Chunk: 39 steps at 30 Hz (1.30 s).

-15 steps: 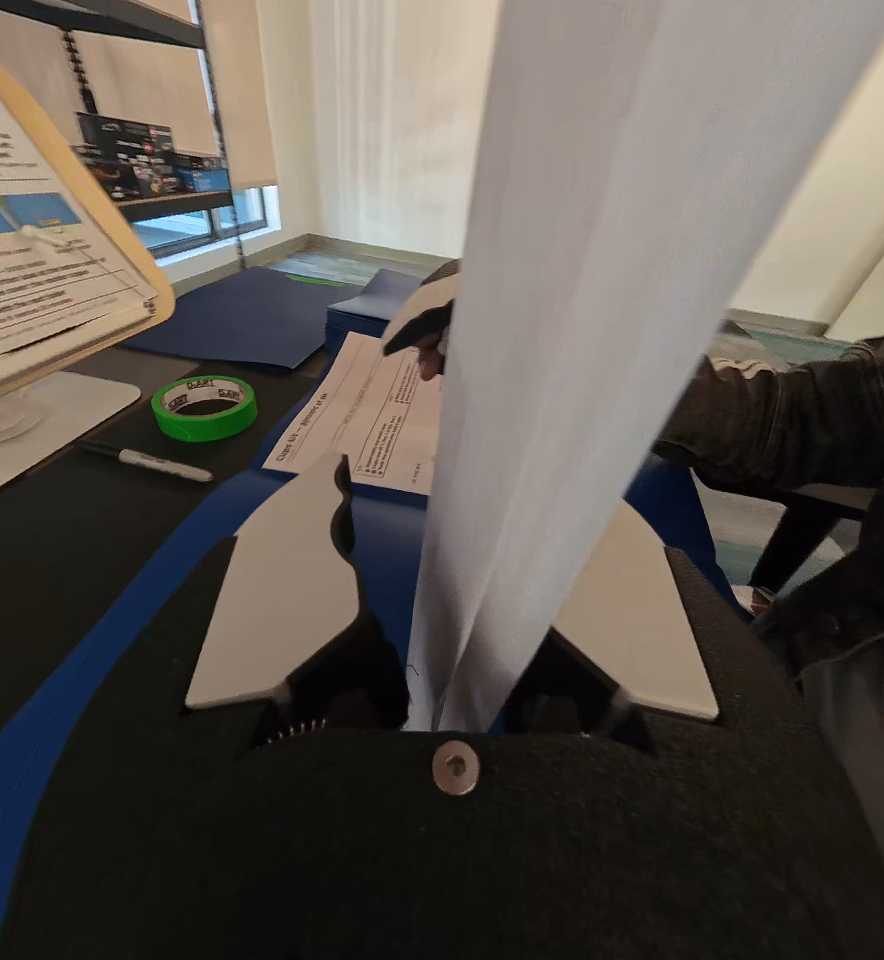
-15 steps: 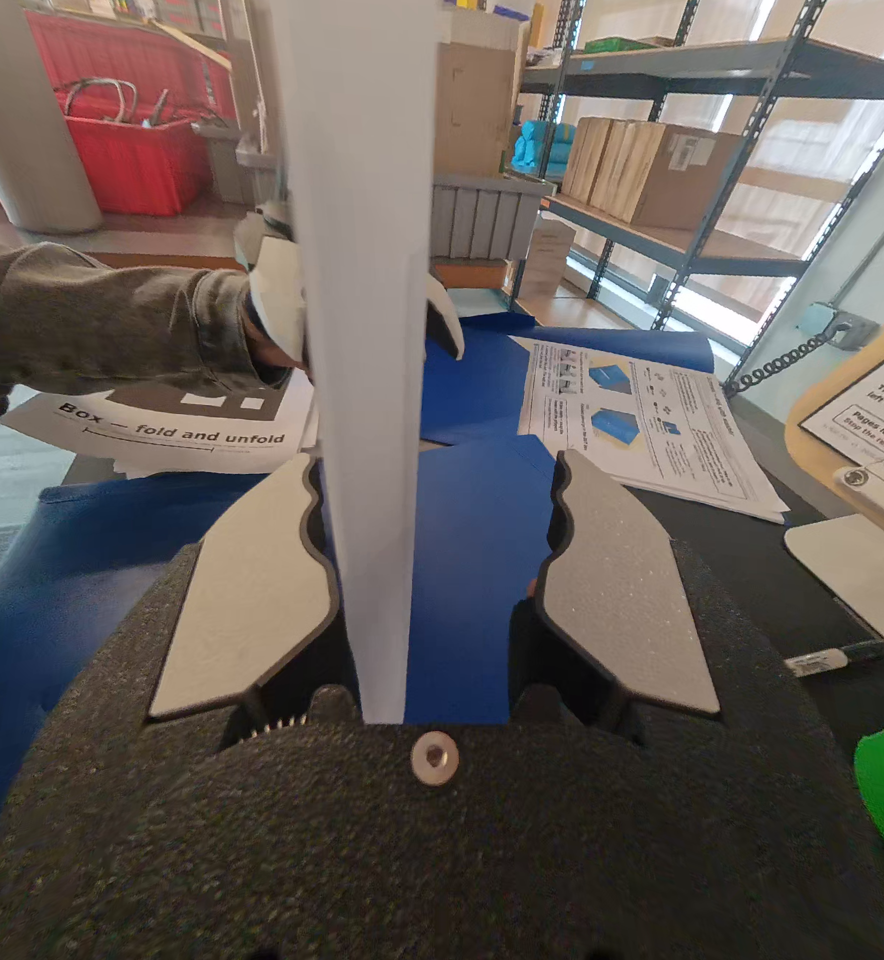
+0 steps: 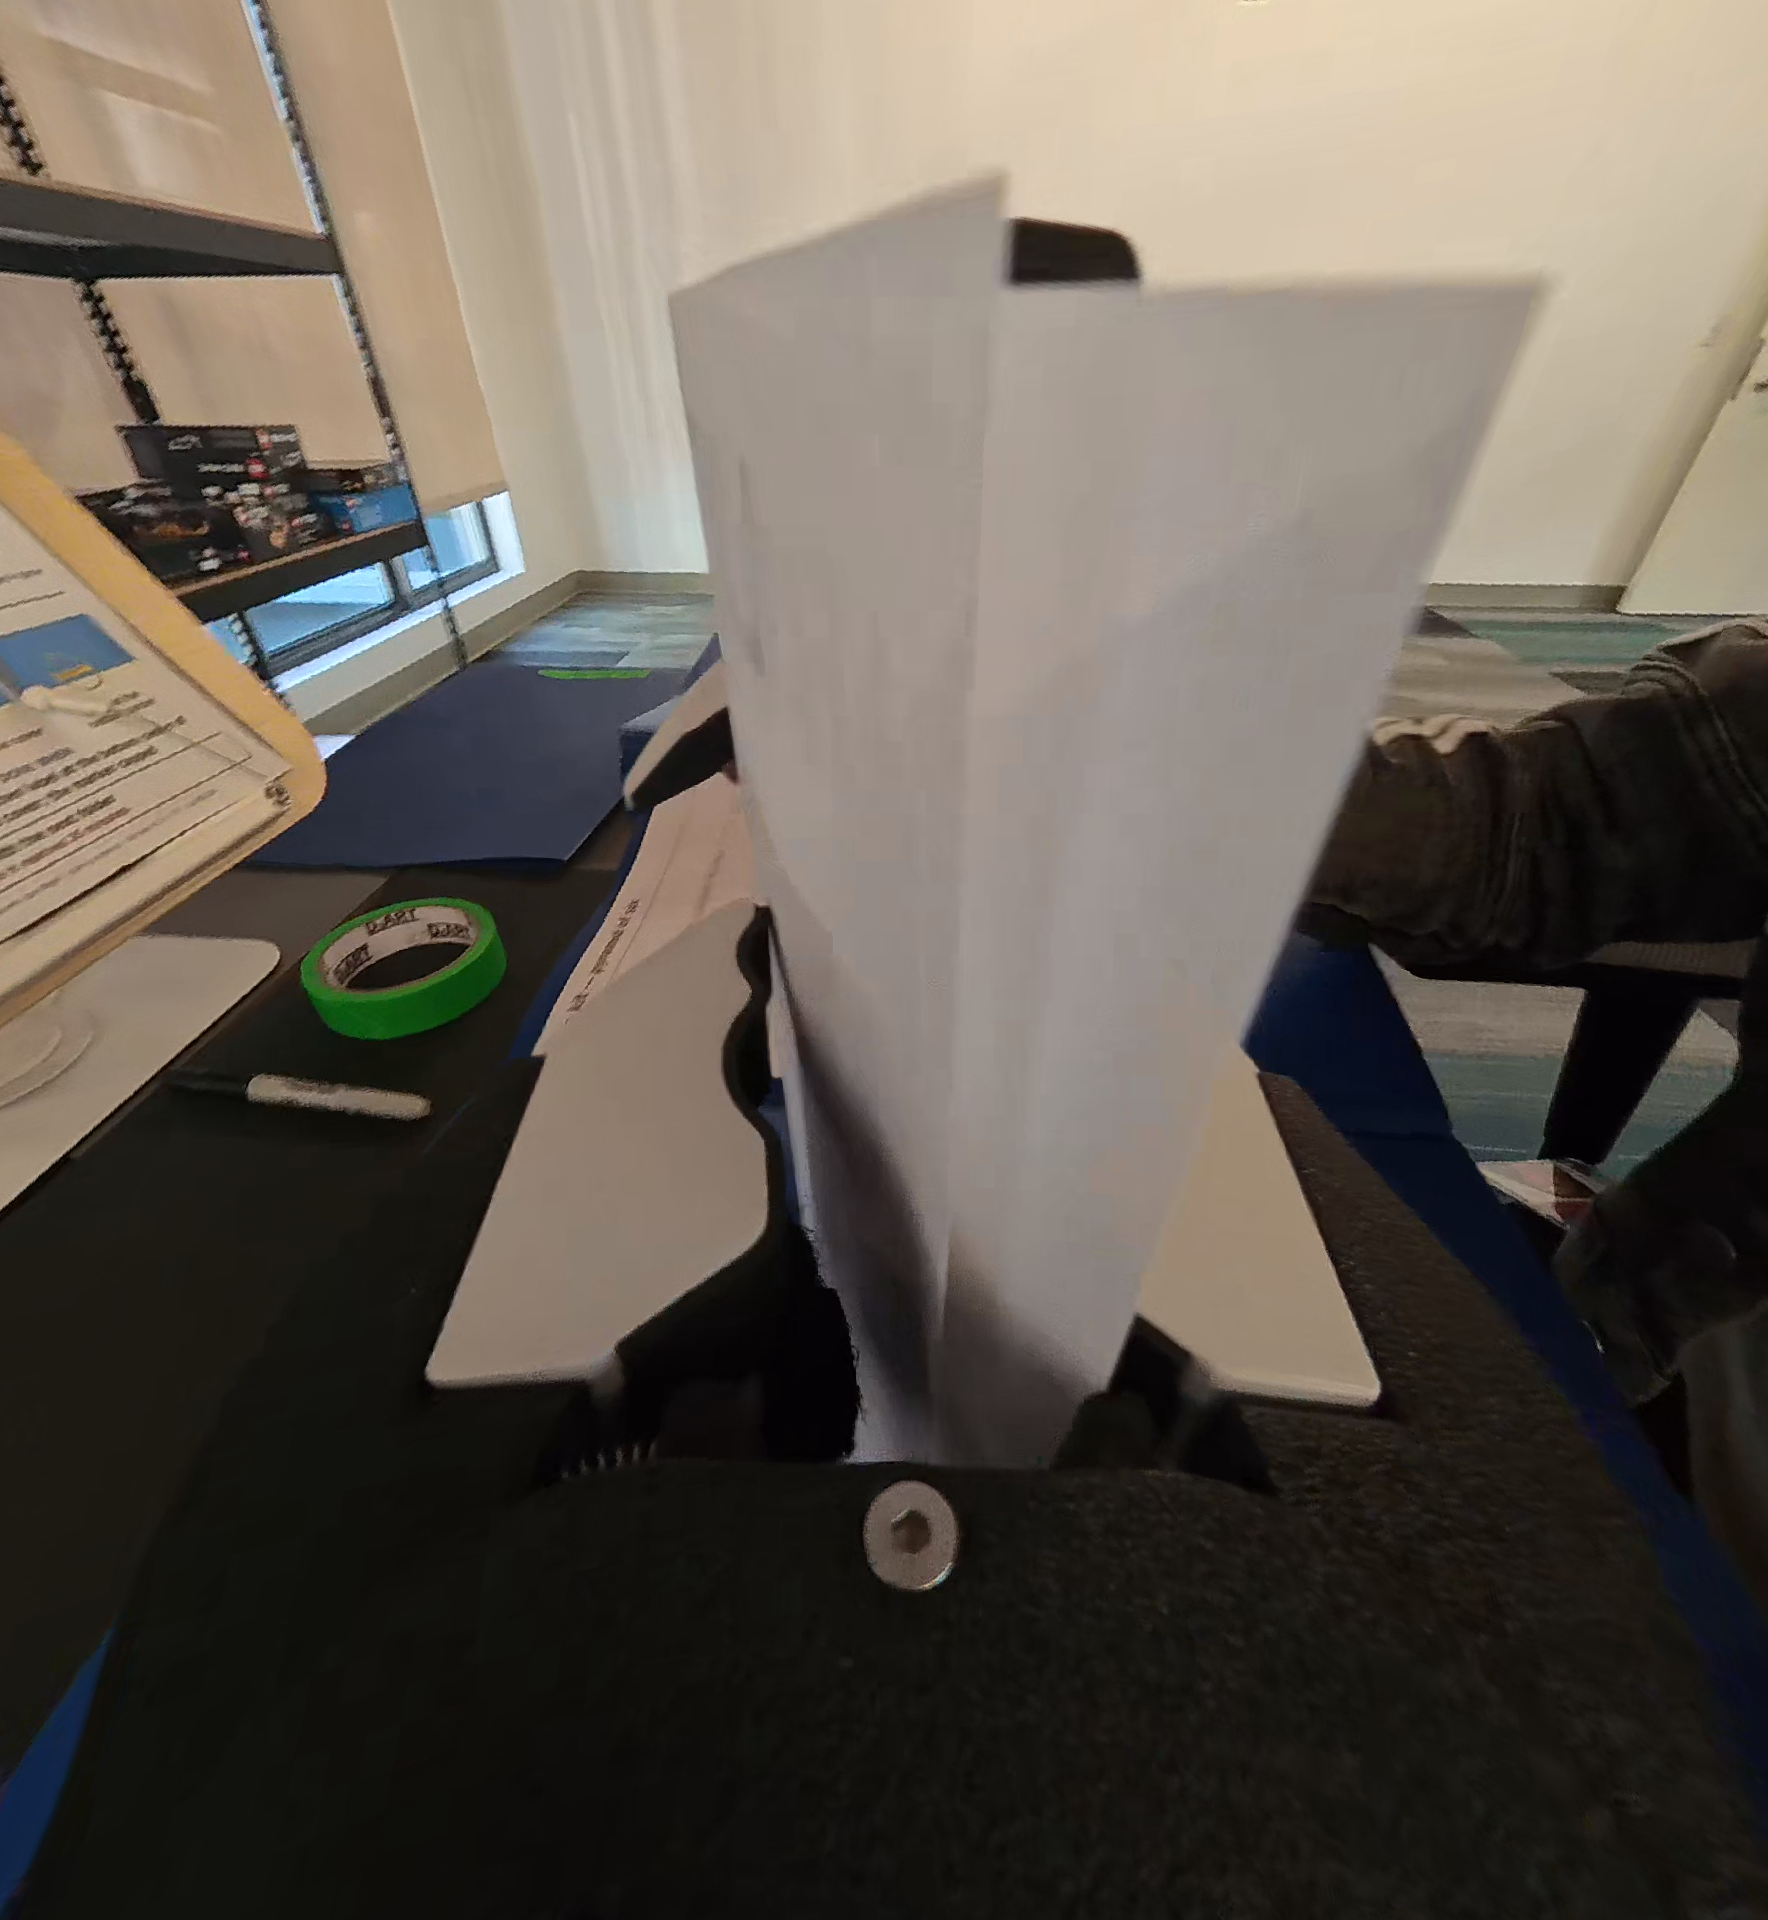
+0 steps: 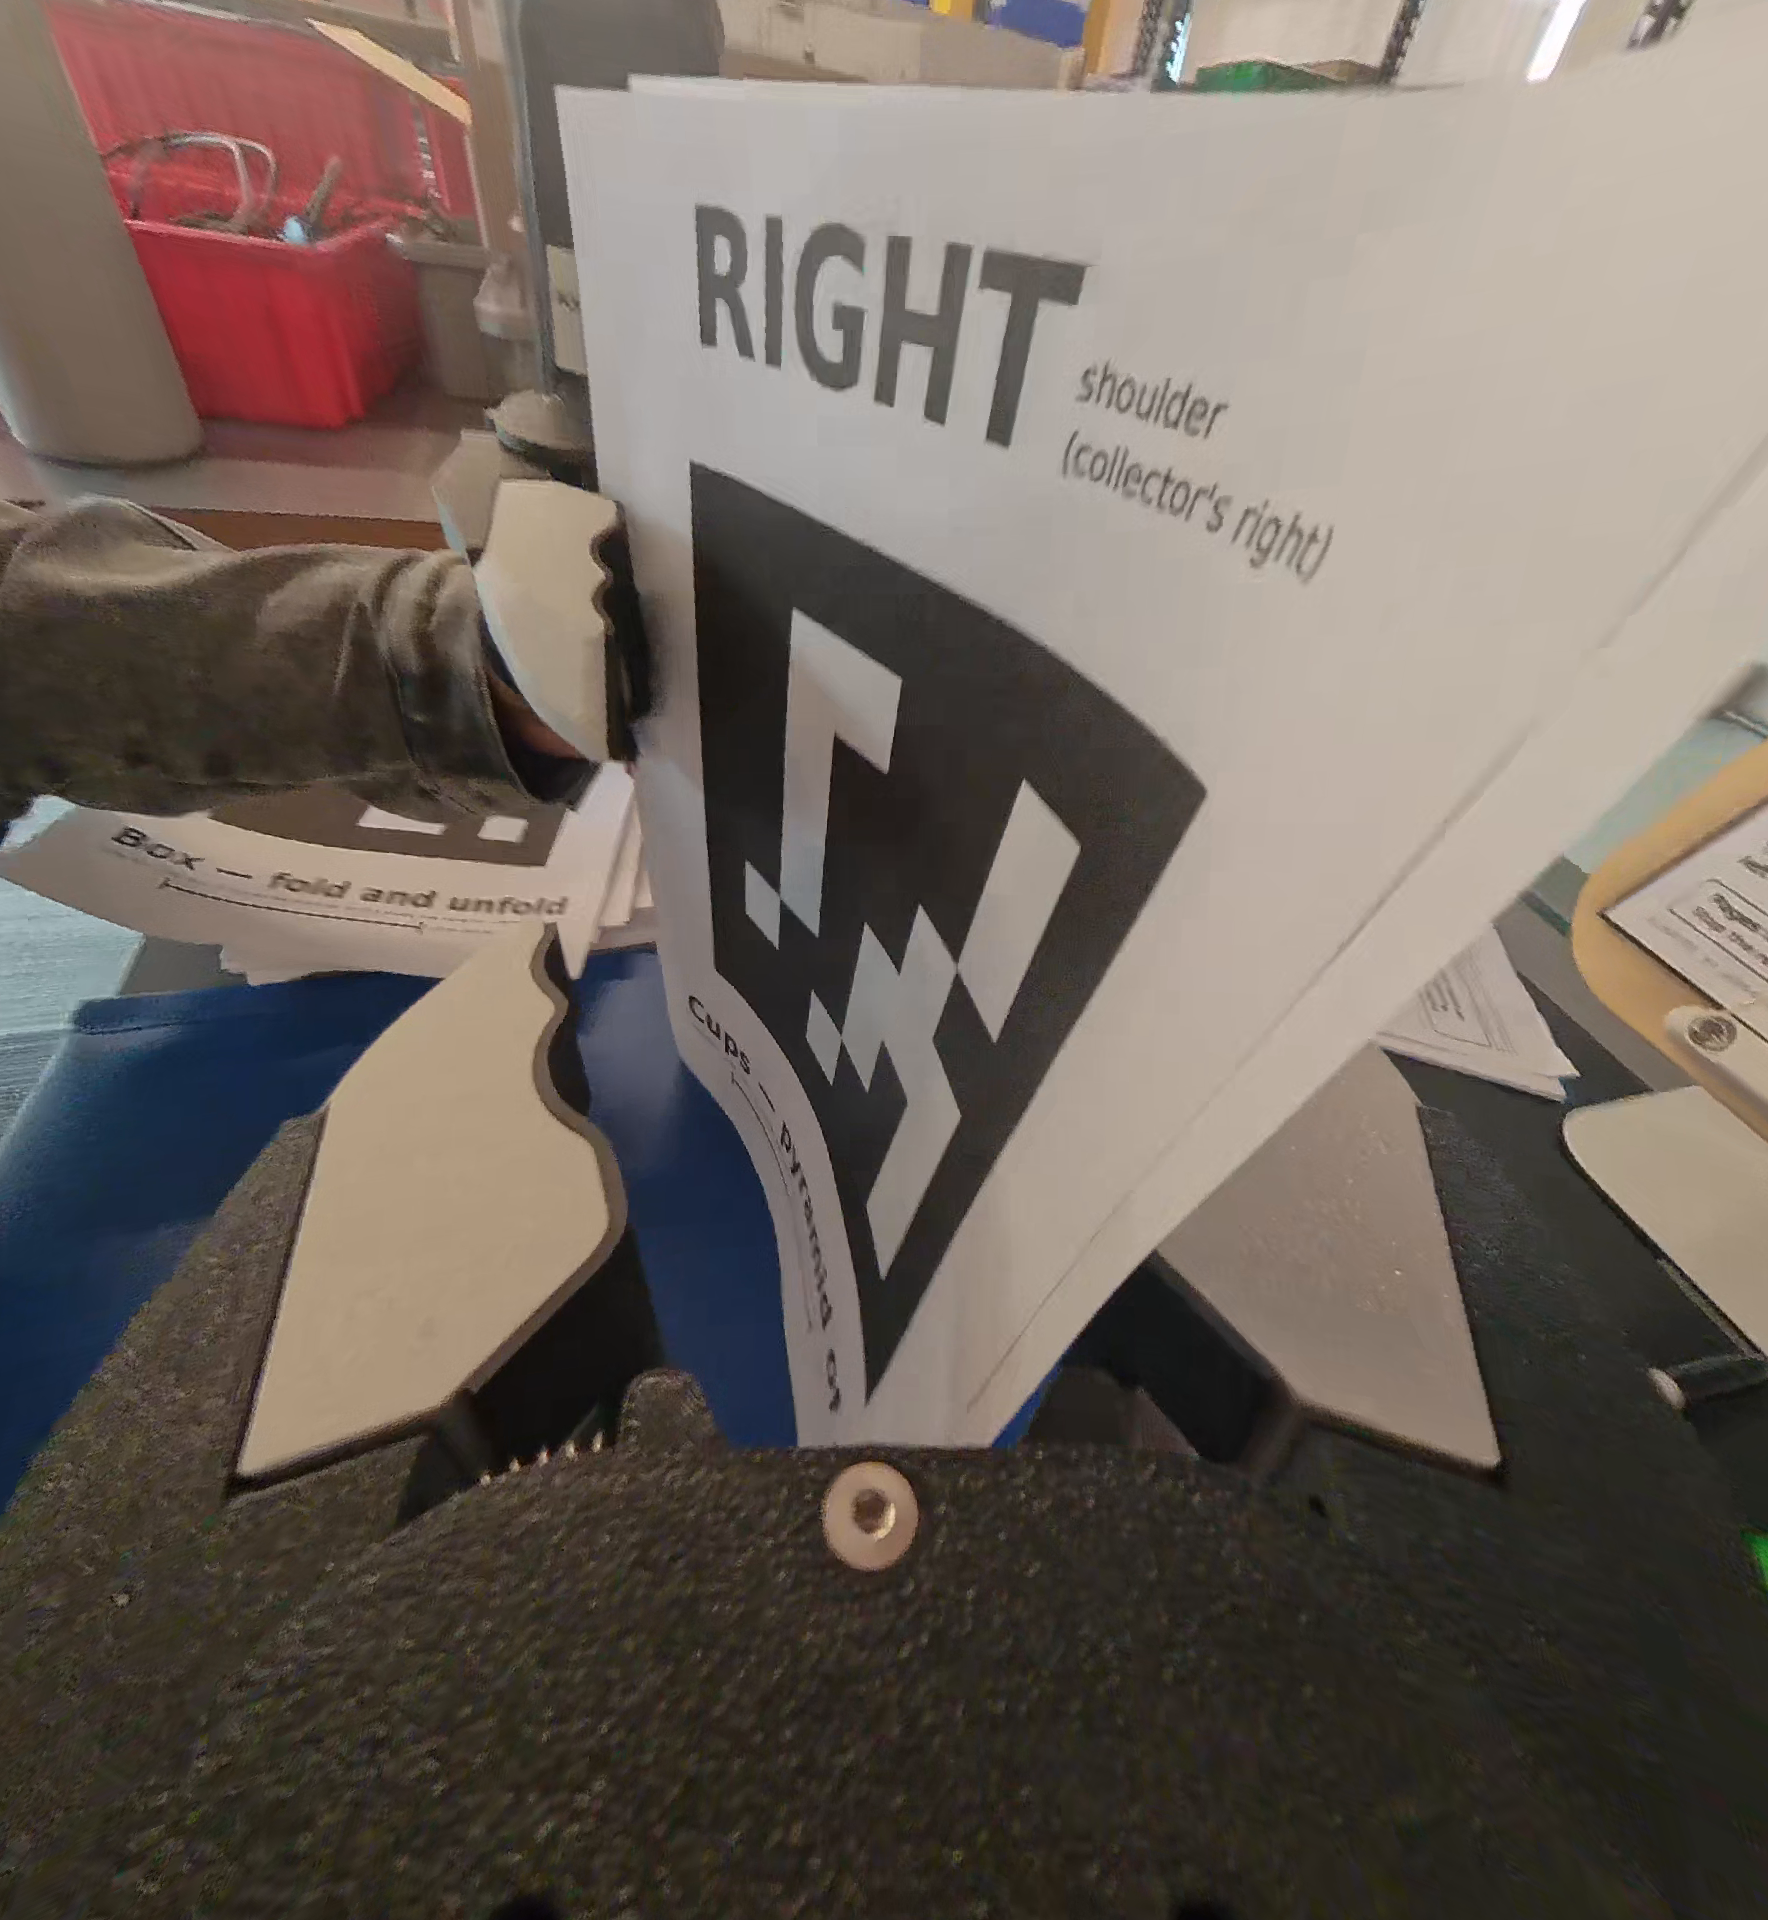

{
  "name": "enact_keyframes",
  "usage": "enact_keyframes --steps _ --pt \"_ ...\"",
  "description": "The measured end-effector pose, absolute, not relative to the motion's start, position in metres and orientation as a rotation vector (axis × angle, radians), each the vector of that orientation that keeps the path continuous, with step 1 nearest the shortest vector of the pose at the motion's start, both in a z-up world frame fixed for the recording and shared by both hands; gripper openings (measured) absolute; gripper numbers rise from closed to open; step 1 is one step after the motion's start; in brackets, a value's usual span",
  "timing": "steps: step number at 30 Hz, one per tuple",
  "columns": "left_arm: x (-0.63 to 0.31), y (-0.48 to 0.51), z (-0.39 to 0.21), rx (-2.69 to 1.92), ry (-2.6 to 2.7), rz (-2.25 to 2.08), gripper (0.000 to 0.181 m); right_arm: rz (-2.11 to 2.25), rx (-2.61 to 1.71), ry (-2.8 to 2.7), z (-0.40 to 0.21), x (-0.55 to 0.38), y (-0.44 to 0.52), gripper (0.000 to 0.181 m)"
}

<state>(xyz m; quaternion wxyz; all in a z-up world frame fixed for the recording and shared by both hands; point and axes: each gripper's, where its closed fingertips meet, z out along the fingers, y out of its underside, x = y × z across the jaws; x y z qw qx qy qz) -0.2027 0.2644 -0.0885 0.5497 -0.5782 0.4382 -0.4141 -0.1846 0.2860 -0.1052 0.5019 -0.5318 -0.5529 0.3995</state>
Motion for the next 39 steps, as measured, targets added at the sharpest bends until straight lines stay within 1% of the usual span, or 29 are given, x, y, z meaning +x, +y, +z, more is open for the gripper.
enact_keyframes --steps 2,3,4,6,10,12,13,14,17,18,20,24,25,26,27,28,29,33,35,39 --pt "-0.2 0.259 -0.085 -1.329 1.081 -0.969 0.039 0.98 -1.249 -1.358 -0.101 -0.185 0.283 0.097" --pt "-0.201 0.256 -0.083 -1.311 1.099 -0.959 0.036 0.966 -1.227 -1.367 -0.099 -0.183 0.283 0.088" --pt "-0.204 0.254 -0.08 -1.289 1.109 -0.956 0.032 0.966 -1.19 -1.37 -0.096 -0.18 0.282 0.074" --pt "-0.209 0.255 -0.077 -1.274 1.102 -0.955 0.031 0.992 -1.143 -1.369 -0.09 -0.175 0.281 0.063" --pt "-0.207 0.262 -0.081 -1.316 1.095 -0.962 0.035 0.988 -1.206 -1.458 -0.098 -0.181 0.279 0.066" --pt "-0.202 0.263 -0.08 -1.319 1.096 -0.948 0.034 0.964 -1.195 -1.488 -0.098 -0.185 0.276 0.06" --pt "-0.2 0.263 -0.08 -1.326 1.103 -0.945 0.036 0.956 -1.21 -1.504 -0.1 -0.186 0.276 0.062" --pt "-0.198 0.263 -0.081 -1.333 1.114 -0.943 0.037 0.943 -1.233 -1.525 -0.103 -0.187 0.276 0.067" --pt "-0.203 0.264 -0.076 -1.319 1.111 -0.94 0.04 0.918 -1.247 -1.532 -0.105 -0.186 0.279 0.071" --pt "-0.206 0.266 -0.073 -1.315 1.089 -0.951 0.048 0.93 -1.247 -1.513 -0.102 -0.186 0.28 0.074" --pt "-0.207 0.272 -0.072 -1.356 1.056 -0.95 0.073 0.936 -1.26 -1.506 -0.102 -0.188 0.281 0.077" --pt "-0.195 0.27 -0.082 -1.402 1.131 -0.905 0.082 0.9 -1.242 -1.519 -0.103 -0.192 0.283 0.076" --pt "-0.196 0.27 -0.082 -1.405 1.137 -0.894 0.084 0.912 -1.238 -1.513 -0.102 -0.191 0.282 0.072" --pt "-0.198 0.27 -0.081 -1.398 1.135 -0.888 0.082 0.924 -1.228 -1.504 -0.1 -0.19 0.283 0.069" --pt "-0.201 0.27 -0.08 -1.387 1.13 -0.887 0.077 0.932 -1.215 -1.501 -0.099 -0.189 0.282 0.062" --pt "-0.202 0.269 -0.079 -1.374 1.136 -0.893 0.068 0.931 -1.204 -1.506 -0.099 -0.189 0.282 0.055" --pt "-0.203 0.267 -0.08 -1.361 1.15 -0.899 0.052 0.916 -1.198 -1.51 -0.1 -0.188 0.282 0.05" --pt "-0.212 0.267 -0.08 -1.35 1.121 -0.85 0.019 0.882 -1.211 -1.467 -0.102 -0.177 0.29 0.048" --pt "-0.218 0.268 -0.079 -1.361 1.084 -0.874 0.003 0.884 -1.236 -1.443 -0.106 -0.171 0.293 0.053" --pt "-0.226 0.267 -0.072 -1.361 1.044 -0.904 0.003 0.821 -1.241 -1.453 -0.117 -0.166 0.295 0.023"
